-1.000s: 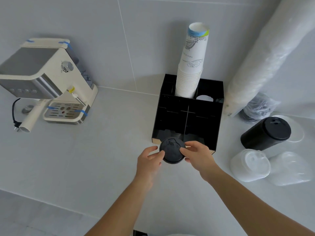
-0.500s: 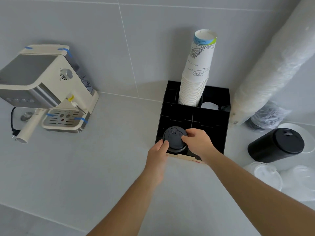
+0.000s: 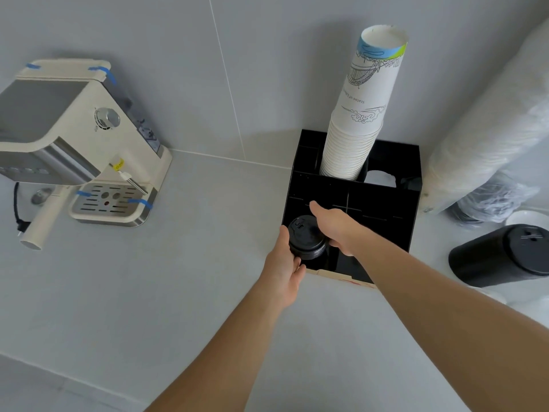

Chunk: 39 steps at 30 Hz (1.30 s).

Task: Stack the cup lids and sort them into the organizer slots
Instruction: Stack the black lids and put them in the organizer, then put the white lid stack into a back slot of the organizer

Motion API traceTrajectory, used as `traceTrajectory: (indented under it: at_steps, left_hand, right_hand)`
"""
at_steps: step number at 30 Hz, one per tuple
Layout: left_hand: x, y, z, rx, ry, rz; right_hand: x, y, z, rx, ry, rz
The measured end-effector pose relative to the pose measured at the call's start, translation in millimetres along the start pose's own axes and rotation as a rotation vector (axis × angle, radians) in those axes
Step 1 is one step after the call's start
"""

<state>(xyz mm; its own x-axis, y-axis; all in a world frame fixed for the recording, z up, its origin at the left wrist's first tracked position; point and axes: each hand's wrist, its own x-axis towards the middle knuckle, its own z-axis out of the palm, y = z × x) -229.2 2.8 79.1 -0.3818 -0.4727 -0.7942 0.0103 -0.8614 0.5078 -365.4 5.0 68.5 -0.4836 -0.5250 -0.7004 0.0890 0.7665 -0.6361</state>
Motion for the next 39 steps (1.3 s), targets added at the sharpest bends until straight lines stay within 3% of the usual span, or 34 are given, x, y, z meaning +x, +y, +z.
traceTrajectory:
  at_steps: [16, 24, 29, 39]
  left_hand:
    - [-2.8, 8.7, -1.8, -0.06, 0.069, -0.002]
    - [-11.1, 2.7, -15.5, -0.018, 0.008, 0.026]
    - [-24.3, 0.1, -29.6, 0.001, -0.071, 0.077]
    - [-72.4, -13.6, -45.6, -0.022, -0.201, 0.121]
  right_hand:
    - [11.8, 12.2, -2.4, 0.084, -0.059, -0.007]
    - [-8.0, 15.9, -15.1, 0.136, -0.093, -0.041]
    - [-50.6, 21.5, -27.8, 0.318, -0.162, -0.088]
    - [-131.4, 68.9, -80.3, 0.671, -0.112, -0.186]
